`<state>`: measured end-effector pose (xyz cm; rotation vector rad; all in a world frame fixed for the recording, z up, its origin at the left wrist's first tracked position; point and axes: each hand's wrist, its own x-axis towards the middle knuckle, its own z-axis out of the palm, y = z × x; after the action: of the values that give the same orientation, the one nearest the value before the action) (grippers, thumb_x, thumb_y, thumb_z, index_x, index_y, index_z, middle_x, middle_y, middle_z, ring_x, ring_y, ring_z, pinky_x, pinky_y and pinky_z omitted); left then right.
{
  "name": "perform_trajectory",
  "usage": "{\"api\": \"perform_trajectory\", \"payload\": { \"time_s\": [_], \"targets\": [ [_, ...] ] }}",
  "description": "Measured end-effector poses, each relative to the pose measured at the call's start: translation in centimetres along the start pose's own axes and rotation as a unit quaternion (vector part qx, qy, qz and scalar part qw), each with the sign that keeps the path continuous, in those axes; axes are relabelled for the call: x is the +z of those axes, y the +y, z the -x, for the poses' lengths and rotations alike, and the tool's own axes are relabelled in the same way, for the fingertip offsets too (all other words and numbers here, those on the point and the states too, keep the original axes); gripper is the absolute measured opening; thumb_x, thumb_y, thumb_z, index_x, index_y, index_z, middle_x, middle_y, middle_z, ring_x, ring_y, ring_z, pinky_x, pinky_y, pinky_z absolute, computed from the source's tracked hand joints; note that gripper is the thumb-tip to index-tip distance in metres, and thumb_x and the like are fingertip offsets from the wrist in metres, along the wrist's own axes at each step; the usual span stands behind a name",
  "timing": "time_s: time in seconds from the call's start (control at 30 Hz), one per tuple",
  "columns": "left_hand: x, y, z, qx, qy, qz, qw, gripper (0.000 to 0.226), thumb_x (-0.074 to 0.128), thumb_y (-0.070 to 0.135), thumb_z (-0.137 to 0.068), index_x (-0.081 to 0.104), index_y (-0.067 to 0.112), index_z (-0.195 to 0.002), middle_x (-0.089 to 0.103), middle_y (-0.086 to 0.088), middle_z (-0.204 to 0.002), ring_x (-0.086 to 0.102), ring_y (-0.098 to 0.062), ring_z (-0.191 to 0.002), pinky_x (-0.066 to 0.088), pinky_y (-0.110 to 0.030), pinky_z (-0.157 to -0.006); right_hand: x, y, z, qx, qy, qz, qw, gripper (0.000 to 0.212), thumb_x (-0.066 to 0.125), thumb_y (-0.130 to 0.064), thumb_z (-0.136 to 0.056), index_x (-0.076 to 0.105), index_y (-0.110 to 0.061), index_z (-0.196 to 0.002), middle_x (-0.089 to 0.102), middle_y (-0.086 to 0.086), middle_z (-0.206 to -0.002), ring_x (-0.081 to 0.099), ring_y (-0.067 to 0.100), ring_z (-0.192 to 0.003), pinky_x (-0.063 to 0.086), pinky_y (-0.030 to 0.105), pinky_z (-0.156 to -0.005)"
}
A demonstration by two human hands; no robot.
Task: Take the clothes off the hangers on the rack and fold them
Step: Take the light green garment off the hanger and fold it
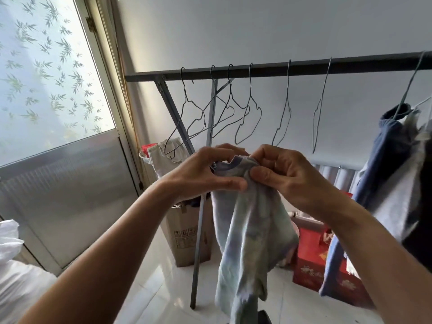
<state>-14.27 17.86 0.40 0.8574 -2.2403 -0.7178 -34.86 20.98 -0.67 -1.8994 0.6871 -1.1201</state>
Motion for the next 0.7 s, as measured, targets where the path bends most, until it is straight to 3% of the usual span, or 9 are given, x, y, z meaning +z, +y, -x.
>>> {"api": "perform_trajectory", "payload": {
  "time_s": [0.07, 0.13, 0.23, 0.33, 0.43, 0.53, 0.63, 0.7],
  "targets": [
    [0.1, 0.1, -0.1, -0.005, 0.008, 0.060, 0.998, 0.042, 0.083, 0.041, -0.068, 0.061, 0.009, -0.085, 0.066, -0.002, -0.092, 0.063, -0.014, -0.087, 0.052, -0.033, -0.076, -0.4, 0.1, 0.1, -0.005, -0.001, -0.002, 1.000, 0.015, 0.059, -0.022, -0.086, 0.060, -0.007, -0.089, 0.070, 0.005, -0.083, 0.064, 0.014, -0.078, 0.050, 0.022, -0.069],
    [0.3, 0.5, -0.3, -0.027, 0.013, 0.099, 0.995, 0.046, 0.087, 0.028, -0.069, 0.051, 0.006, -0.087, 0.066, 0.003, -0.081, 0.062, -0.013, -0.079, 0.053, -0.030, -0.070, -0.5, 0.2, 0.3, -0.006, 0.001, 0.005, 1.000, 0.016, 0.058, -0.023, -0.087, 0.061, -0.008, -0.090, 0.071, 0.008, -0.084, 0.064, 0.015, -0.079, 0.052, 0.024, -0.070],
    [0.6, 1.0, -0.2, -0.057, 0.010, 0.071, 0.996, 0.037, 0.081, 0.033, -0.075, 0.065, 0.013, -0.102, 0.072, 0.001, -0.084, 0.066, -0.010, -0.081, 0.056, -0.034, -0.074, -0.8, 0.5, 0.3, -0.015, 0.031, 0.010, 0.999, 0.015, 0.059, -0.025, -0.086, 0.062, -0.010, -0.090, 0.070, 0.016, -0.084, 0.064, 0.015, -0.076, 0.051, 0.027, -0.069],
    [0.4, 1.9, -0.1, -0.054, 0.033, 0.041, 0.997, 0.038, 0.071, 0.043, -0.079, 0.070, 0.008, -0.093, 0.059, -0.005, -0.075, 0.053, -0.011, -0.072, 0.045, -0.031, -0.067, -1.4, 1.1, 0.9, 0.002, 0.048, 0.015, 0.999, 0.016, 0.065, -0.027, -0.082, 0.063, -0.013, -0.091, 0.071, 0.013, -0.083, 0.065, 0.016, -0.074, 0.051, 0.027, -0.065],
    [-0.5, 2.4, 0.0, -0.077, 0.051, 0.080, 0.992, 0.038, 0.069, 0.039, -0.082, 0.069, 0.004, -0.096, 0.064, -0.011, -0.083, 0.056, -0.017, -0.079, 0.048, -0.039, -0.075, -2.0, 2.9, 2.3, 0.038, 0.018, 0.091, 0.995, 0.023, 0.073, -0.028, -0.076, 0.065, -0.015, -0.093, 0.071, 0.004, -0.085, 0.067, 0.015, -0.080, 0.054, 0.025, -0.066],
    [-1.7, 2.5, 0.3, -0.102, 0.068, 0.087, 0.989, 0.039, 0.071, 0.047, -0.077, 0.073, 0.014, -0.097, 0.072, -0.018, -0.097, 0.066, -0.021, -0.086, 0.054, -0.047, -0.085, -1.8, 5.6, 3.8, 0.074, -0.007, 0.152, 0.986, 0.024, 0.068, -0.035, -0.081, 0.067, -0.015, -0.095, 0.070, -0.003, -0.087, 0.066, 0.009, -0.087, 0.052, 0.018, -0.074],
    [-2.8, 2.5, 0.7, -0.108, 0.081, 0.103, 0.985, 0.023, 0.075, 0.039, -0.082, 0.076, 0.018, -0.091, 0.074, -0.008, -0.090, 0.069, -0.017, -0.080, 0.058, -0.036, -0.076, -1.8, 7.4, 4.7, 0.109, 0.015, 0.108, 0.988, 0.010, 0.058, -0.019, -0.093, 0.068, -0.016, -0.094, 0.071, -0.004, -0.086, 0.068, 0.009, -0.084, 0.053, 0.018, -0.074],
    [-3.4, 2.6, 1.0, -0.115, 0.093, 0.118, 0.982, 0.018, 0.068, 0.034, -0.081, 0.076, 0.019, -0.086, 0.073, -0.003, -0.083, 0.068, -0.014, -0.074, 0.058, -0.028, -0.068, -2.1, 7.8, 4.9, 0.115, 0.046, 0.084, 0.989, 0.019, 0.052, -0.009, -0.097, 0.069, -0.016, -0.092, 0.071, 0.000, -0.084, 0.068, 0.016, -0.085, 0.055, 0.024, -0.075]
  ]
}}
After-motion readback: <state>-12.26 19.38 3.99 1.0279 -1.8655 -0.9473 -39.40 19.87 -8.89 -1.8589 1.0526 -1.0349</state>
